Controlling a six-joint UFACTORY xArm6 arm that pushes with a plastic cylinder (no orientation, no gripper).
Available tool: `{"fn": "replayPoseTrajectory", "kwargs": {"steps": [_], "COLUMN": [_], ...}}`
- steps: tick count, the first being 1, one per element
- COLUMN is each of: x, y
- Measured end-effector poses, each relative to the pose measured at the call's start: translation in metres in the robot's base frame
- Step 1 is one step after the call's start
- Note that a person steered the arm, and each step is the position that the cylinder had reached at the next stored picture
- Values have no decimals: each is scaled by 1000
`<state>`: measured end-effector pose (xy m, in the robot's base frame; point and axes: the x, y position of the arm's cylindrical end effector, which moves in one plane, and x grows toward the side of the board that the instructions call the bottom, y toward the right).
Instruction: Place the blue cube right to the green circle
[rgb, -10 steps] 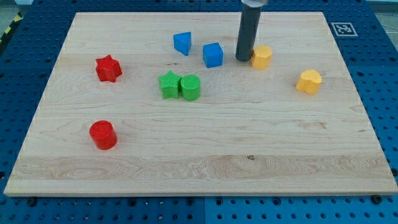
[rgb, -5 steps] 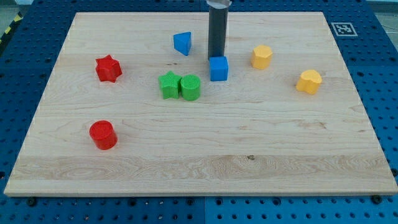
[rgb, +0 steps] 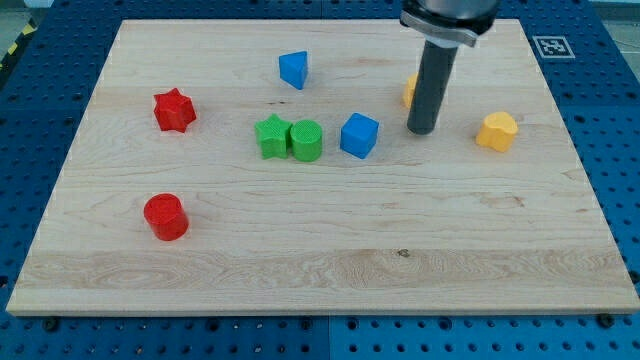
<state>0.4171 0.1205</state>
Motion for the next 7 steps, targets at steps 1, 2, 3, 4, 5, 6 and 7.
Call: {"fn": "replayPoseTrajectory", "kwargs": {"steps": [1, 2, 3, 4, 5, 6, 7], "x": [15, 15, -5, -7, -5, -3, -3], "y": [-11, -15, -20, -41, -54, -64, -67]}}
